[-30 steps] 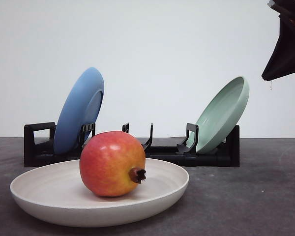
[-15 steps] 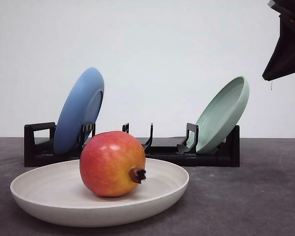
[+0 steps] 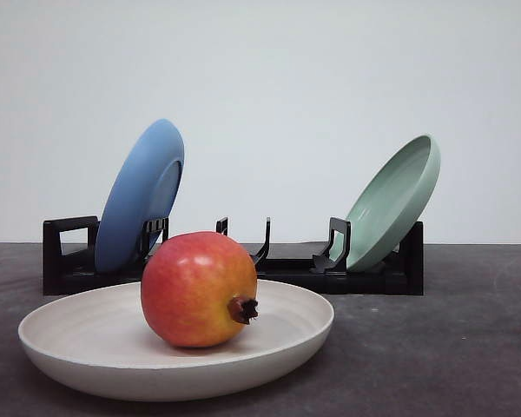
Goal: Place pomegranate in white plate
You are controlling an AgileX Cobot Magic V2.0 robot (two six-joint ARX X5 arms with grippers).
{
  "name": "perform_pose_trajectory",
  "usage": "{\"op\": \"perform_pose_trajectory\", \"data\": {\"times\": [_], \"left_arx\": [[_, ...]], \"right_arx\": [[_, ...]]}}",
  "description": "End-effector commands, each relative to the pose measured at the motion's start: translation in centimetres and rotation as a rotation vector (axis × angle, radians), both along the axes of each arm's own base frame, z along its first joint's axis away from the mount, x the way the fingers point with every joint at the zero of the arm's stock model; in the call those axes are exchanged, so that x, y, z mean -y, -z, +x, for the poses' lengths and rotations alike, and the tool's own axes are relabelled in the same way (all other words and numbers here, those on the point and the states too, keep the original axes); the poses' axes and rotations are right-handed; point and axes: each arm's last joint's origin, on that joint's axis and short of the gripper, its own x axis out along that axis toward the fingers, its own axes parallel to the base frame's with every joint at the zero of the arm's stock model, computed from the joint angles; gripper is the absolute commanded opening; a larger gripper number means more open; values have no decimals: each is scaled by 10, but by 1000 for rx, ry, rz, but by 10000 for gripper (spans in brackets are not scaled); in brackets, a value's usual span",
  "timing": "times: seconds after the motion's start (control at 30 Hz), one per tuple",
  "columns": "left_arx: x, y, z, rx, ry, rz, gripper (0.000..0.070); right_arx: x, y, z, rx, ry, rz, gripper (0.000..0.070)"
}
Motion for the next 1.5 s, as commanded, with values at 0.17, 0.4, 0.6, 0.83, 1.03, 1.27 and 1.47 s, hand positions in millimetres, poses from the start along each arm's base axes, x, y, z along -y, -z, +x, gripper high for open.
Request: {"op": "perform_pose_trajectory", "data": {"times": [0.17,0.4,0.6,0.83,1.03,1.27,1.47], "left_arx": [[0,4,1,-12,-1,7,0],[0,4,1,-11,-1,7,0],[0,4,1,-11,-1,7,0],[0,4,1,-11,-1,7,0],[0,4,1,-11,-1,7,0],[0,4,1,-11,-1,7,0],[0,4,1,-11,-1,7,0]], "right_arx": [[9,29,-17,137,123,3,15],[12,42,-16,177,153,13,15],[12,42,-16,182,154,13,15],[12,42,-16,182,154,13,15],[12,42,-16,182,154,13,15],[12,42,-16,182,154,13,15],[12,42,-16,182,154,13,15]]}}
